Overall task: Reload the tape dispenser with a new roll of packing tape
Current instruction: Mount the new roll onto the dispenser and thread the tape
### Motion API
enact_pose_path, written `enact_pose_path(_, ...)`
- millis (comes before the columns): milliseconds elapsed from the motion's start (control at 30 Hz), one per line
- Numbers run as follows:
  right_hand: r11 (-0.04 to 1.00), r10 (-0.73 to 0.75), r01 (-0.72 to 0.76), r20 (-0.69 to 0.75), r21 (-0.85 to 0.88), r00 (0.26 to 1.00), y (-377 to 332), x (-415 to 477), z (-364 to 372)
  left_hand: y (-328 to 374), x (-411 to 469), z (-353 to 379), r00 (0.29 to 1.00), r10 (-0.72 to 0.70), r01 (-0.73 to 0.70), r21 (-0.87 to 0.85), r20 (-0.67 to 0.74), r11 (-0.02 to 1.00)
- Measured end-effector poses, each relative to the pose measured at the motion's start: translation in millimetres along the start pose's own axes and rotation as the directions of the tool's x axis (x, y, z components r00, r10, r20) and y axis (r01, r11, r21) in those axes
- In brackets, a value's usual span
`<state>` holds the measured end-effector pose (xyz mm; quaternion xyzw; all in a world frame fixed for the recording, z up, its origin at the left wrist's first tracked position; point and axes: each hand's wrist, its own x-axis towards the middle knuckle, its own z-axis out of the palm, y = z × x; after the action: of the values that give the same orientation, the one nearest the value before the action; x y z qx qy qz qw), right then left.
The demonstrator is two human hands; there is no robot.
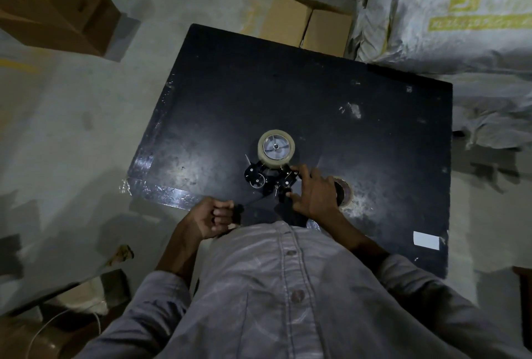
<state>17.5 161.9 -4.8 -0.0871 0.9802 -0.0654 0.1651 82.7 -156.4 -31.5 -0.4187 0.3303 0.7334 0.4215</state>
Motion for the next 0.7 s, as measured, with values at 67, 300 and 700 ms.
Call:
enact_pose_path(67, 1.000, 0.004, -0.004, 0.001, 0.020, 1.000, 0, -1, 0, 5, -2, 8, 0.995, 0.065, -0.070, -0.077, -0.071, 0.995)
enact_pose_path(300, 0.999, -0.007, 0.008, -0.029, 0.040, 1.000, 3, -1, 4, 17, -1, 32, 0.817, 0.307, -0.330, 0.041, -0.488, 0.943)
enact_pose_path(700, 0.985, -0.096, 0.106, -0.077, 0.134, 0.992, 3, 4, 4, -5, 12, 63, 0.579, 0.815, -0.077, 0.997, 0.027, 0.021)
